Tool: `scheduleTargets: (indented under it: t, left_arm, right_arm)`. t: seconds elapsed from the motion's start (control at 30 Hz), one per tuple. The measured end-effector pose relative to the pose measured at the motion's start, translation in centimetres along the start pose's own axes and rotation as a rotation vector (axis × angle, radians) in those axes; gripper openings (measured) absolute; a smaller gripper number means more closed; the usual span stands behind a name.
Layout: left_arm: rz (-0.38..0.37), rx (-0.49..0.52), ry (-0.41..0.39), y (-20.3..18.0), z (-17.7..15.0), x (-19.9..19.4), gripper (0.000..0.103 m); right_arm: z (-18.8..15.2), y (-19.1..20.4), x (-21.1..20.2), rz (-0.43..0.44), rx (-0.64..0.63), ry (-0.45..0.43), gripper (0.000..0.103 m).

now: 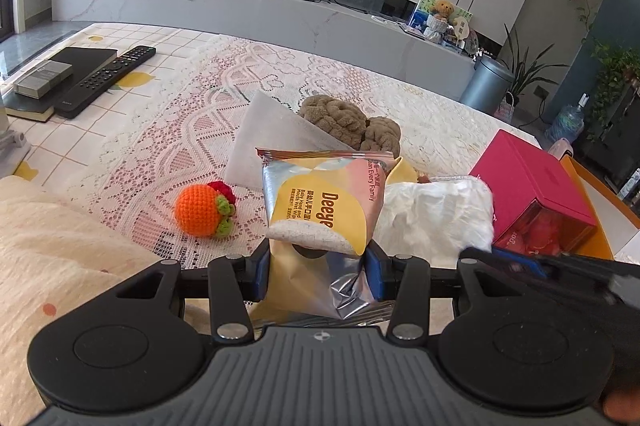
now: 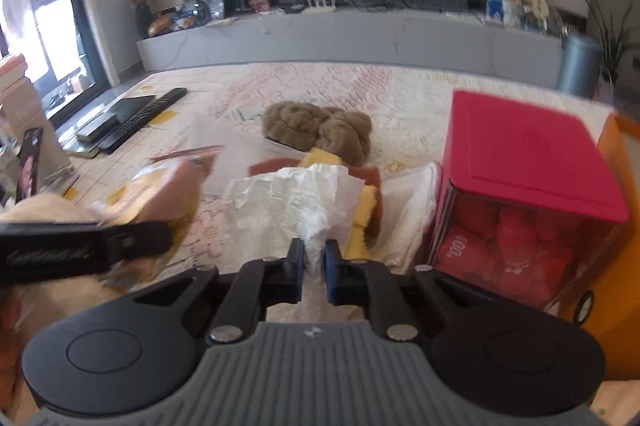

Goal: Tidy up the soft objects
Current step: 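Lift the snack packet and tissue and carry both over the orange box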

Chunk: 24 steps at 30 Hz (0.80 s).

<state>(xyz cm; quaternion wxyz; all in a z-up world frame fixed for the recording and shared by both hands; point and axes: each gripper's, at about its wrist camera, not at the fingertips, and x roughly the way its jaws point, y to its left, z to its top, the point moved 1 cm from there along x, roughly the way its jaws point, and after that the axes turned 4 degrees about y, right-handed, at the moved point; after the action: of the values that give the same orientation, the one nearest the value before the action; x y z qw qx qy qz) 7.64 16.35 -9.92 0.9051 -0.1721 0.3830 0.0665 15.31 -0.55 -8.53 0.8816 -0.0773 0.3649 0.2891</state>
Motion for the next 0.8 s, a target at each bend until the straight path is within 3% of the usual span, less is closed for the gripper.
scheduleTargets:
  t: [0.13, 0.43, 0.8]
  left_arm:
    - [0.004, 0.007, 0.003, -0.4, -0.3, -0.6, 0.052]
    - [-0.009, 0.003, -0.061, -2.2, -0.7, -4.3, 0.052]
    - [-0.173, 0.083, -0.087, -9.4, 0.4, -7.2, 0.052]
  right_arm:
    - [-1.3, 1.9, -2.7, 0.008, -0.076, -0.03, 0.007]
    - [-0.5, -0.4, -9.0, -0.033, 0.055, -0.173, 0.005]
    - [-1.0, -6.9, -17.3, -0.143, 0.231, -0.314, 0.006]
